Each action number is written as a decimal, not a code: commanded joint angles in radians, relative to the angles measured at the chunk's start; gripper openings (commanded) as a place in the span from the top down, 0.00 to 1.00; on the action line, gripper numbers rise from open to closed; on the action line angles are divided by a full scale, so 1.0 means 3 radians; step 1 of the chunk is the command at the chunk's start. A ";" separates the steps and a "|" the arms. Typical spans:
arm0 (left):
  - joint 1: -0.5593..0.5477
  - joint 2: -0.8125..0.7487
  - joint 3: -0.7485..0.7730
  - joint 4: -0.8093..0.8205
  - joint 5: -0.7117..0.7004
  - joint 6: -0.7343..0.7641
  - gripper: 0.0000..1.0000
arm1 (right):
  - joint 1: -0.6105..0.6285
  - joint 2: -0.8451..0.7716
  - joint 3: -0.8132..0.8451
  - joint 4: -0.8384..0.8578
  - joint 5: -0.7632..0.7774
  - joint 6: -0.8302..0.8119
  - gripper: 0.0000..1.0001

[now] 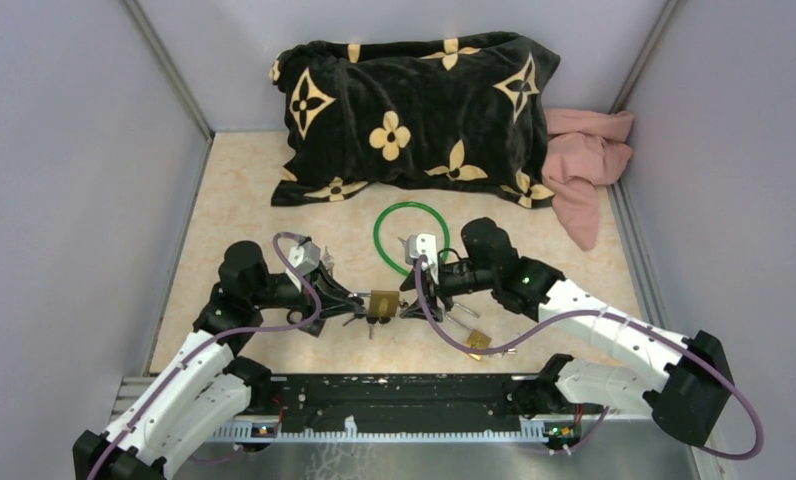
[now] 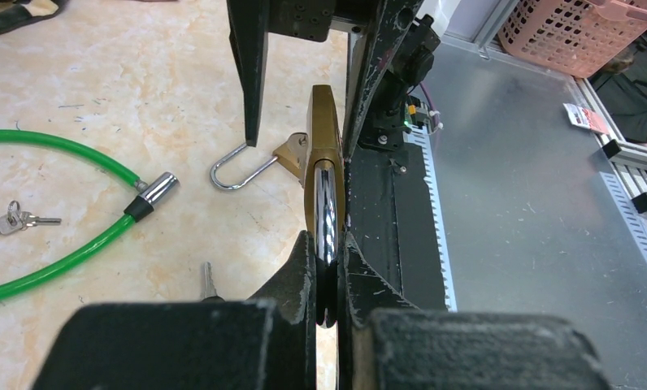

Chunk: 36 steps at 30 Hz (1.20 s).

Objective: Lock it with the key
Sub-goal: Lock the lock.

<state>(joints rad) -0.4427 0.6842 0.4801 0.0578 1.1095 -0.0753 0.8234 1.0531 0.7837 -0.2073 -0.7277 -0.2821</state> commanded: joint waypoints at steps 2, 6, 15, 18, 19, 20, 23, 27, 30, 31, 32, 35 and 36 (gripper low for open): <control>0.0005 -0.0040 0.0184 0.0200 0.0110 0.0020 1.00 | 0.0102 0.0008 0.0256 0.0153 0.0066 0.0060 0.58; 0.0003 -0.0040 0.0197 0.0216 0.0116 -0.0004 1.00 | 0.0108 0.0061 0.0295 0.0071 0.0089 0.0062 0.88; 0.0065 -0.0039 0.0580 -0.0900 -0.0115 0.1167 1.00 | -0.0047 0.0081 0.0237 -0.0423 0.0425 -0.0264 1.00; 0.0085 -0.0018 0.0763 -0.1512 -0.0438 0.1813 1.00 | -0.0416 0.0046 0.0114 -0.0499 0.0473 -0.0351 1.00; 0.0085 -0.0014 0.0797 -0.1661 -0.0547 0.1962 1.00 | -0.0511 0.0037 0.0081 -0.0514 0.0531 -0.0377 1.00; 0.0085 -0.0010 0.0821 -0.1768 -0.0633 0.2064 1.00 | -0.0580 0.0032 0.0069 -0.0510 0.0599 -0.0381 1.00; 0.0085 0.0002 0.0779 -0.1790 -0.0817 0.1912 1.00 | -0.0641 0.0054 0.0147 -0.0487 0.0787 -0.0305 1.00; 0.0085 0.0088 0.0449 -0.0934 -0.1323 0.0493 1.00 | -0.0638 0.0198 0.0177 -0.0156 0.0700 0.0267 1.00; 0.0085 0.0179 0.0097 -0.0356 -0.1103 -0.0534 1.00 | -0.0561 0.0358 0.0172 -0.0145 0.0475 0.1001 1.00; 0.0082 0.0199 -0.0061 -0.0074 -0.0846 -0.0784 1.00 | -0.0469 0.0387 0.0117 -0.0153 0.0460 0.1207 1.00; 0.0071 0.0225 -0.0227 0.0238 -0.0624 -0.1003 1.00 | -0.0334 0.0402 0.0034 -0.0136 0.0506 0.1367 1.00; -0.0026 0.0368 -0.0417 0.0415 -0.0717 -0.1225 1.00 | -0.0044 0.0480 -0.0300 0.0069 0.0654 0.2041 1.00; -0.0036 0.0407 -0.0393 0.0360 -0.0754 -0.1192 1.00 | -0.0009 0.0520 -0.0405 0.0138 0.0659 0.2268 1.00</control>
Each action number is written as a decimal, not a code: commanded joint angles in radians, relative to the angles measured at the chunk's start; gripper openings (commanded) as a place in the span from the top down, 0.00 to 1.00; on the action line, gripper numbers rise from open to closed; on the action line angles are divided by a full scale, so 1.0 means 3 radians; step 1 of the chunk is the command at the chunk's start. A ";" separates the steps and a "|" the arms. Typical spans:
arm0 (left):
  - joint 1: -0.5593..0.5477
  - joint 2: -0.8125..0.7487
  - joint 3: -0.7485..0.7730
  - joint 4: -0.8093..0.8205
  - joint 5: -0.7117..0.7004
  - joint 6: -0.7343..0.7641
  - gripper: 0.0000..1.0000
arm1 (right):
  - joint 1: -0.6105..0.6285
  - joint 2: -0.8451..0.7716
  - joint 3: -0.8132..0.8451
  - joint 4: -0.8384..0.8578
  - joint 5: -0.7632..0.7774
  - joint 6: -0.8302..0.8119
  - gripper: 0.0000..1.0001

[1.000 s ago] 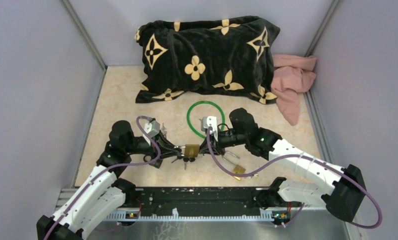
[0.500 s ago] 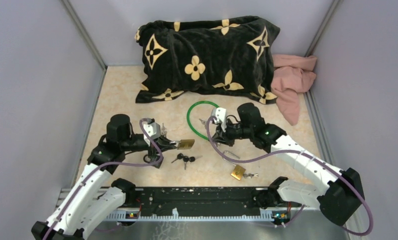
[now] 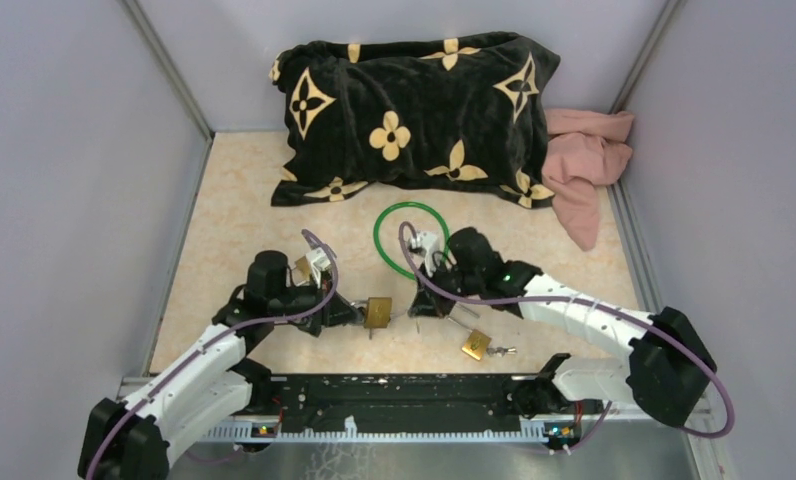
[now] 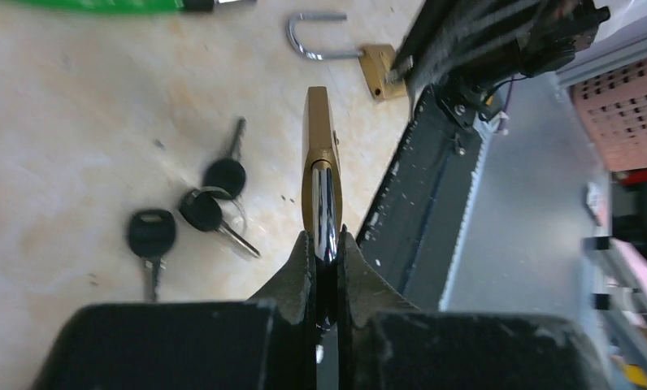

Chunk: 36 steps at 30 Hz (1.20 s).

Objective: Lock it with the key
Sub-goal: Lock the lock, then place the key at the center of the board, then place the lock at the center of the board.

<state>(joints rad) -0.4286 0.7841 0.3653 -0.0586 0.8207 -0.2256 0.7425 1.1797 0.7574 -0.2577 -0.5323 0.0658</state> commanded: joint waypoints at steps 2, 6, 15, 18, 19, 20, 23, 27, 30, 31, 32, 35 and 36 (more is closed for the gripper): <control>-0.0105 0.0111 -0.0013 0.0762 0.0245 -0.0739 1.00 | 0.0317 0.0151 -0.0567 0.0563 0.0089 0.1467 1.00; -0.0153 0.0174 -0.0080 0.0803 0.0206 -0.1004 1.00 | 0.0330 0.0253 -0.0901 0.1074 0.0168 0.1761 1.00; -0.0149 0.0074 0.0003 0.0792 0.0131 -0.1019 1.00 | 0.0535 -0.0122 -0.0230 0.0303 0.0769 0.0697 0.02; -0.0149 0.0051 -0.0020 0.0834 0.0127 -0.1059 1.00 | 0.0950 -0.0338 -0.0079 0.0439 0.1223 -0.0008 0.02; -0.0148 0.0041 -0.0022 0.0837 0.0134 -0.1061 1.00 | 0.1105 -0.0384 -0.0082 0.0556 0.1393 -0.0296 0.02; -0.0151 0.0032 -0.0022 0.0835 0.0143 -0.1067 1.00 | 0.1236 -0.0405 -0.0100 0.0674 0.1579 -0.0602 0.02; -0.0146 0.0006 -0.0012 0.0811 0.0172 -0.1063 1.00 | 0.1437 -0.0338 -0.0125 0.0953 0.1844 -0.1293 0.02; -0.0147 -0.0021 0.0008 0.0781 0.0179 -0.1051 1.00 | 0.1442 -0.0084 0.0041 0.0980 0.1790 -0.1775 0.02; -0.0146 -0.0031 0.0017 0.0778 0.0192 -0.1040 1.00 | 0.1442 0.0130 0.0180 0.0935 0.1785 -0.1932 0.02; -0.0146 -0.0034 0.0015 0.0782 0.0193 -0.1042 1.00 | 0.1442 0.0186 0.0207 0.0944 0.1793 -0.1938 0.02; -0.0143 -0.0034 0.0015 0.0783 0.0187 -0.1042 1.00 | 0.1442 0.0228 0.0228 0.0950 0.1786 -0.1946 0.02; -0.0144 -0.0032 0.0015 0.0806 0.0198 -0.1048 1.00 | 0.1446 0.0347 0.0252 0.1018 0.1785 -0.1912 0.02; -0.0143 -0.0031 0.0019 0.0812 0.0207 -0.1048 1.00 | 0.1447 0.0384 0.0248 0.1026 0.1718 -0.1910 0.02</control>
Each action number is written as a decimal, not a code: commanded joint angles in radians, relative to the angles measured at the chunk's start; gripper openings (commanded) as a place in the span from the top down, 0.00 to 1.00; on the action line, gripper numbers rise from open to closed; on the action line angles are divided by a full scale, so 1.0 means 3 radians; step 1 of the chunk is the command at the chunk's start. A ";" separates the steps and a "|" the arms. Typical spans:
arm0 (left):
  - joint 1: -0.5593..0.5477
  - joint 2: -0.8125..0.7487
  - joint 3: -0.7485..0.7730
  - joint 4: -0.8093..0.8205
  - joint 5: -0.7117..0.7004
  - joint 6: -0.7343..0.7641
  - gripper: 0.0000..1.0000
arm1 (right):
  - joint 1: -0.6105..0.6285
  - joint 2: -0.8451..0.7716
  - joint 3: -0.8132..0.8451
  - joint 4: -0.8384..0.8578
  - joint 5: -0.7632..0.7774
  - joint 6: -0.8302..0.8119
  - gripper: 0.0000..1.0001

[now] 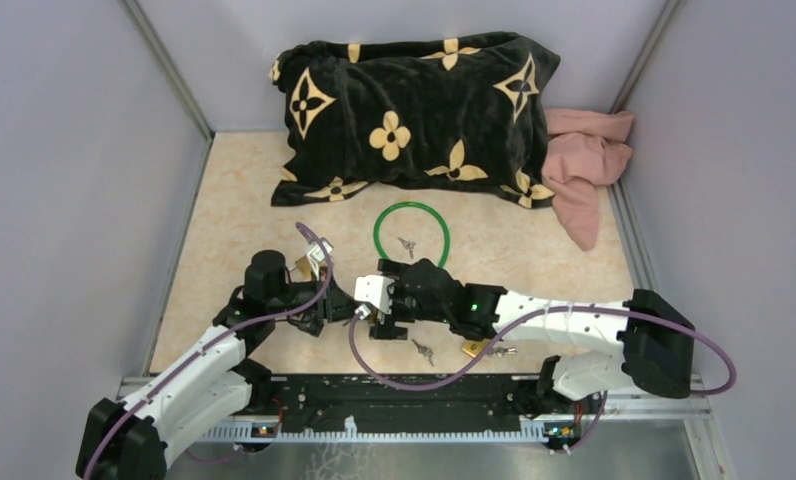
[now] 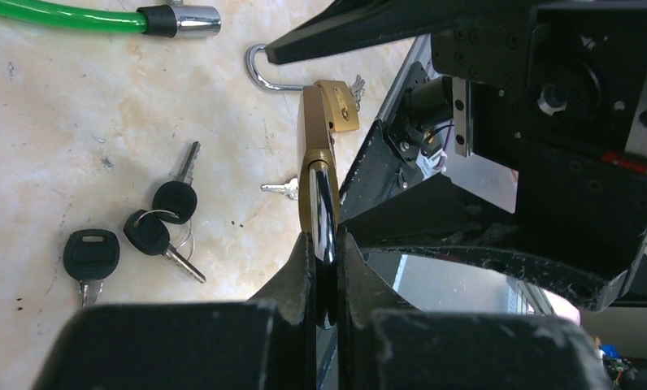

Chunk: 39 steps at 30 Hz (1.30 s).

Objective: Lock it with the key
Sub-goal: Place the lock at the center of the board.

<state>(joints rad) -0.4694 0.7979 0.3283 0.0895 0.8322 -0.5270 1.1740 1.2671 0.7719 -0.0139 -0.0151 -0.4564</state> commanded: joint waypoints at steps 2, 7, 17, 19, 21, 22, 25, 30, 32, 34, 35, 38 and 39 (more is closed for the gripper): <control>-0.0007 -0.0077 0.0143 0.0320 0.0161 -0.0048 1.00 | 0.0027 0.0144 0.0176 0.0252 -0.0058 -0.0160 0.02; -0.0006 -0.0081 0.0138 0.0329 0.0148 -0.0048 1.00 | 0.0106 0.0245 0.0106 0.0273 -0.0156 -0.0171 0.02; -0.0002 -0.0085 0.0125 0.0356 0.0163 -0.0072 1.00 | 0.0122 0.0308 0.0115 0.0313 0.0296 0.0027 0.60; 0.0001 -0.0094 0.0111 0.0398 0.0189 -0.0094 1.00 | 0.0121 0.0321 0.0123 0.0275 0.0351 0.0089 0.72; 0.0006 -0.0106 0.0094 0.0428 0.0211 -0.0103 1.00 | 0.0121 0.0306 0.0131 0.0233 0.0413 0.0184 0.84; 0.0008 -0.0115 0.0088 0.0430 0.0203 -0.0104 1.00 | 0.0122 0.0289 0.0132 0.0203 0.0416 0.0233 0.88; 0.0019 -0.0172 0.0091 0.0326 0.0035 -0.0111 0.69 | 0.0121 0.0226 0.0143 0.0089 0.0354 0.0428 1.00; 0.0080 -0.0303 0.0164 0.0096 -0.0409 0.0024 0.01 | 0.0121 0.0211 0.0162 -0.0389 -0.0092 0.0947 1.00; 0.0131 -0.0385 0.0194 -0.0004 -0.0621 0.0108 0.01 | 0.0121 0.0242 0.0120 -0.0536 -0.0342 0.1162 1.00; 0.0211 -0.0446 0.0218 -0.0100 -0.0846 0.0149 0.01 | 0.0126 0.0323 0.0068 -0.0615 -0.0586 0.1356 1.00; 0.0258 -0.0477 0.0222 -0.0139 -0.0971 0.0144 0.01 | 0.0138 0.0371 0.0050 -0.0634 -0.0656 0.1436 1.00; 0.0414 -0.0541 0.0187 -0.0175 -0.1159 0.0111 0.01 | 0.0206 0.0570 0.0074 -0.0632 -0.0650 0.1604 1.00; 0.0449 -0.0558 0.0171 -0.0175 -0.1166 0.0095 0.01 | 0.0231 0.0651 0.0120 -0.0639 -0.0617 0.1638 1.00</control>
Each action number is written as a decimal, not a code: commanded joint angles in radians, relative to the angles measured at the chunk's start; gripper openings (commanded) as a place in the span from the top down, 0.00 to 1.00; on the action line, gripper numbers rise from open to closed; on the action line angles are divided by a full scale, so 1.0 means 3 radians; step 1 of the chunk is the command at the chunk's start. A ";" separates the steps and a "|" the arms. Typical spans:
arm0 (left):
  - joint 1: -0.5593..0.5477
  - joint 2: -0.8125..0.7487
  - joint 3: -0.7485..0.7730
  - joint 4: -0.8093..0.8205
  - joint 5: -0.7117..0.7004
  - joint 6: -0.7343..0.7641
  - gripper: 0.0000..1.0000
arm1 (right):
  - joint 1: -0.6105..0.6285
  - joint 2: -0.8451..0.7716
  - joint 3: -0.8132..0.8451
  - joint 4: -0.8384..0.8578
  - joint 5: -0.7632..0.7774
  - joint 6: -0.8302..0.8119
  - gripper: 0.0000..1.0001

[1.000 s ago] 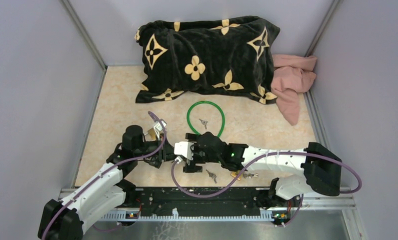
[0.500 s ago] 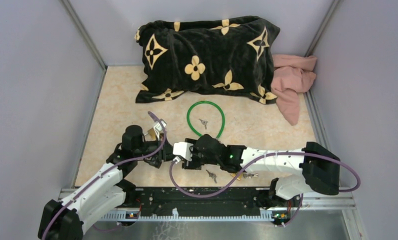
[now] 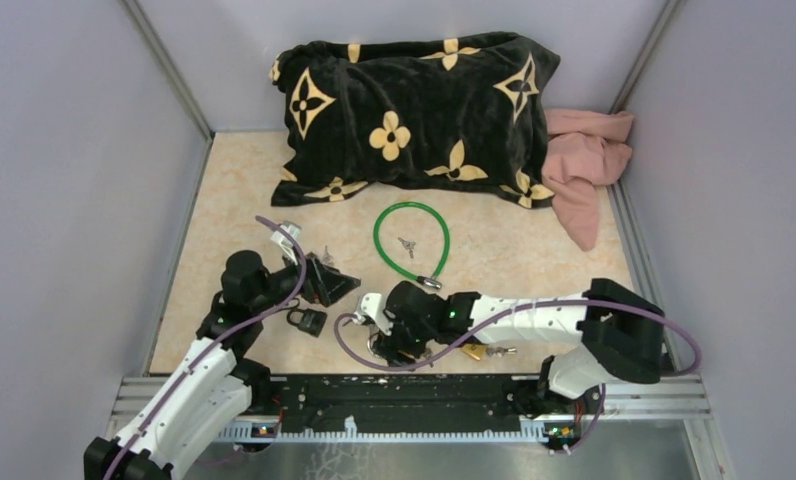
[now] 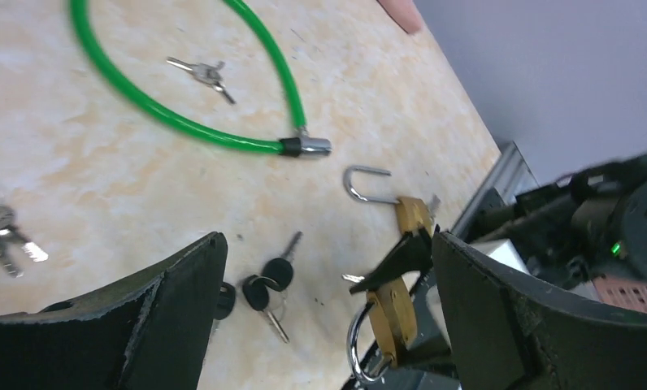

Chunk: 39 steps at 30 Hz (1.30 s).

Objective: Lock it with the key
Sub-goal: Place the lock at the center of the board, then pick up the lock from the center of the board.

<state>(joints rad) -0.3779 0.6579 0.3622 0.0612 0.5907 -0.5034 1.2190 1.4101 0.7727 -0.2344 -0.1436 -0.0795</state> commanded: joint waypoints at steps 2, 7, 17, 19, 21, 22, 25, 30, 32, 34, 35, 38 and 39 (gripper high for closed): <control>0.0195 -0.0104 0.0039 -0.0079 -0.0337 -0.0010 0.01 | 0.0117 0.0361 0.0257 0.0027 -0.0132 0.0412 1.00; 0.0236 -0.0121 0.0035 -0.0056 -0.0248 -0.0020 0.01 | 0.0140 0.0761 0.0572 -0.0298 0.0096 0.0463 0.90; 0.0242 -0.0148 0.0006 0.0020 -0.0181 -0.0015 0.01 | 0.0165 0.0325 0.0685 -0.0533 0.0347 0.0512 0.16; 0.0243 -0.0157 0.0006 0.0030 -0.0160 -0.0011 0.01 | 0.0164 0.0134 0.0676 -0.0599 0.0440 0.0521 0.08; 0.0247 -0.0168 0.0009 0.0037 -0.0143 -0.0002 0.01 | 0.0168 -0.0059 0.0664 -0.0686 0.0532 0.0554 0.06; 0.0247 -0.0179 0.0005 0.0045 -0.0134 0.0000 0.01 | 0.0167 -0.0159 0.0651 -0.0726 0.0595 0.0585 0.02; 0.0247 -0.0202 0.0004 0.0065 -0.0115 0.0001 0.01 | 0.0165 -0.0408 0.0635 -0.0907 0.0954 0.0877 0.02; 0.0246 -0.0265 -0.0008 0.0061 -0.0087 -0.0015 0.01 | -0.0046 -0.0730 0.0622 -0.1772 0.1709 0.2564 0.02; 0.0248 -0.0296 -0.0024 0.0083 -0.0067 -0.0035 0.01 | -0.0220 -0.0876 0.0491 -0.2335 0.1729 0.3362 0.02; 0.0245 -0.0314 -0.0042 0.0132 -0.0038 -0.0053 0.01 | -0.0342 -0.1060 0.0284 -0.2657 0.1746 0.3992 0.05; 0.0246 -0.0320 -0.0053 0.0153 -0.0024 -0.0062 0.01 | -0.0354 -0.1172 0.0182 -0.2721 0.1760 0.4230 0.08; 0.0243 -0.0321 -0.0081 0.0210 0.0015 -0.0101 0.01 | -0.0356 -0.1429 -0.0105 -0.2656 0.1808 0.4727 0.22; 0.0246 -0.0321 -0.0086 0.0223 0.0028 -0.0111 0.01 | -0.0359 -0.1454 -0.0181 -0.2634 0.1832 0.4854 0.24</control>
<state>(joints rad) -0.3115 0.5716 0.3515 0.0746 0.5671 -0.5163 1.1107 1.0458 0.7887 -0.9363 0.3439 1.0267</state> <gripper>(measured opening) 0.987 0.809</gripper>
